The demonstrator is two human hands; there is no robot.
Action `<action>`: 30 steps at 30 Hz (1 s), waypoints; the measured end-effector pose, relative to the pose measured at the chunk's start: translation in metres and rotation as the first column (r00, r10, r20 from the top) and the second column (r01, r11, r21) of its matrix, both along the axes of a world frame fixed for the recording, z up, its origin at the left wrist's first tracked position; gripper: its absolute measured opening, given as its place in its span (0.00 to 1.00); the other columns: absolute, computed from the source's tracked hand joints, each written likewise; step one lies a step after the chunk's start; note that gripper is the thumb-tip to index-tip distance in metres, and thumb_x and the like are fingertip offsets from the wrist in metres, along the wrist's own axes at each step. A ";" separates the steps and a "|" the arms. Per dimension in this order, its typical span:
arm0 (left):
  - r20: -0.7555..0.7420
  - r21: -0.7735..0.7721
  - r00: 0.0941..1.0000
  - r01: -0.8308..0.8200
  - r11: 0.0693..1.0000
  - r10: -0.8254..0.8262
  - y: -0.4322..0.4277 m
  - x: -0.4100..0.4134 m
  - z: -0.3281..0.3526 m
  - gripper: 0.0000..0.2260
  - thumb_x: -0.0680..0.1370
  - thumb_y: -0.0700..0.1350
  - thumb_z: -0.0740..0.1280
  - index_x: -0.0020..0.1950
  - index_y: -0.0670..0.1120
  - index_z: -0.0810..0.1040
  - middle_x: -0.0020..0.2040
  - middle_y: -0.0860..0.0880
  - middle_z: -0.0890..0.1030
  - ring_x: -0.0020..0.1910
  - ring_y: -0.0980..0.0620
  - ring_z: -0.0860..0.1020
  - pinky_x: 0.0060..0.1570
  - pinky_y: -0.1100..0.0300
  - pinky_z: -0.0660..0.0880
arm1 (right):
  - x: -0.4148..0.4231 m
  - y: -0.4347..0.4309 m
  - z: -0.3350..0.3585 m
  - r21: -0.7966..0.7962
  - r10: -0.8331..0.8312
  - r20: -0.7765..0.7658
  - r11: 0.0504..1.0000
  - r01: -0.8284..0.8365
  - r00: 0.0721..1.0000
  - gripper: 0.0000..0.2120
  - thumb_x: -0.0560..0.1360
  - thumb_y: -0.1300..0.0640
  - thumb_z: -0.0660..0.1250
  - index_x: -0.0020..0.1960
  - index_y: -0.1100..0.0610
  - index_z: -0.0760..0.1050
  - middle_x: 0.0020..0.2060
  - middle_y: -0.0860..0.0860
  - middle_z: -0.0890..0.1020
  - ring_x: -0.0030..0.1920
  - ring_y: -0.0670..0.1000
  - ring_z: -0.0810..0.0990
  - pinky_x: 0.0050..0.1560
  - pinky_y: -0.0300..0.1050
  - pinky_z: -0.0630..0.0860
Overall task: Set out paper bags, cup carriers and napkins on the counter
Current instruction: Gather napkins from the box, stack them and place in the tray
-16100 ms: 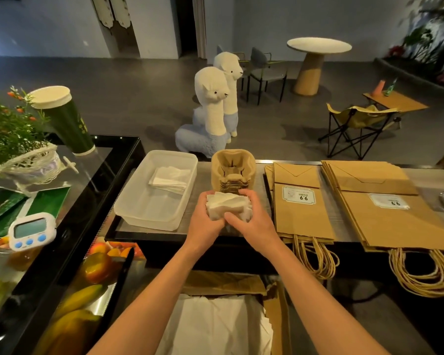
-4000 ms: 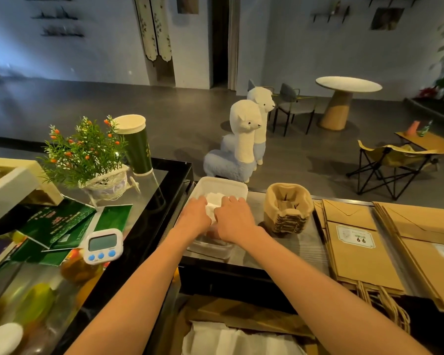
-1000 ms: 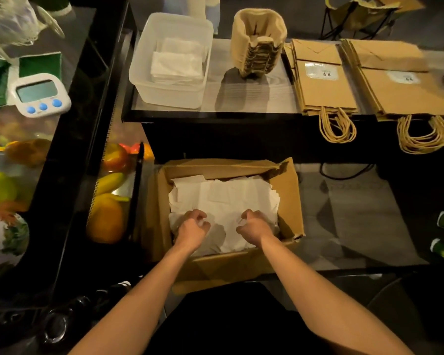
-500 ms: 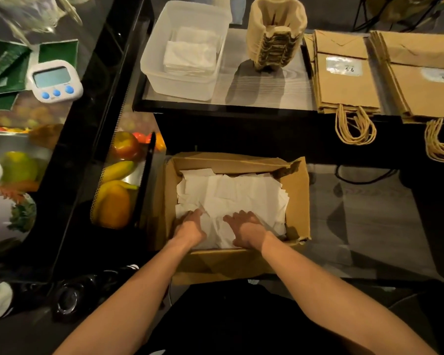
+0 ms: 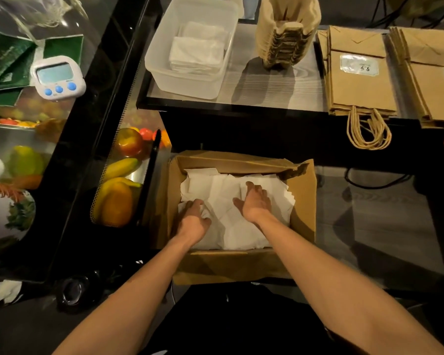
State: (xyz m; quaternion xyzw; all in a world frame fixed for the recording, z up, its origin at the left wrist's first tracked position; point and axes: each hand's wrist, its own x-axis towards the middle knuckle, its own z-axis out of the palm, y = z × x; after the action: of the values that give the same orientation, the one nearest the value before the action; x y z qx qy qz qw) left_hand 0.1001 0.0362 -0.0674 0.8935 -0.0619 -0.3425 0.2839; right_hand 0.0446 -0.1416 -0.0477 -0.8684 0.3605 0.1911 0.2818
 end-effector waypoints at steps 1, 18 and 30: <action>-0.008 -0.002 1.000 -0.008 1.000 0.008 -0.003 0.000 0.001 0.24 0.79 0.42 0.70 0.73 0.53 0.68 0.71 0.48 0.73 0.69 0.44 0.73 0.65 0.50 0.76 | 0.005 0.000 -0.003 0.011 0.004 -0.035 1.000 -0.004 0.999 0.31 0.81 0.44 0.65 0.78 0.54 0.58 0.74 0.58 0.68 0.73 0.62 0.67 0.72 0.56 0.65; -0.195 -0.103 0.961 -0.221 0.970 0.198 -0.015 0.001 0.009 0.09 0.83 0.44 0.66 0.64 0.47 0.73 0.58 0.49 0.76 0.57 0.49 0.75 0.52 0.58 0.69 | 0.029 0.022 -0.026 0.225 -0.111 -0.100 0.965 0.132 0.989 0.32 0.77 0.48 0.72 0.76 0.55 0.64 0.71 0.56 0.72 0.69 0.60 0.73 0.66 0.54 0.74; -0.284 -0.338 0.883 -0.457 0.823 0.374 -0.016 0.009 0.027 0.14 0.82 0.57 0.64 0.66 0.55 0.76 0.63 0.53 0.76 0.64 0.48 0.74 0.61 0.52 0.71 | 0.004 0.008 0.015 0.653 -0.361 0.108 0.729 0.208 0.926 0.28 0.75 0.57 0.76 0.71 0.52 0.68 0.62 0.43 0.74 0.64 0.49 0.73 0.63 0.47 0.73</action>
State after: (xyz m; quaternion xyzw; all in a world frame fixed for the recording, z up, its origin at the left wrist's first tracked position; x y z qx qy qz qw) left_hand 0.1089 0.0200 -0.0405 0.7690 0.0967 -0.3425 0.5311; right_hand 0.0487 -0.1340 -0.0327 -0.6732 0.3702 0.1540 0.6213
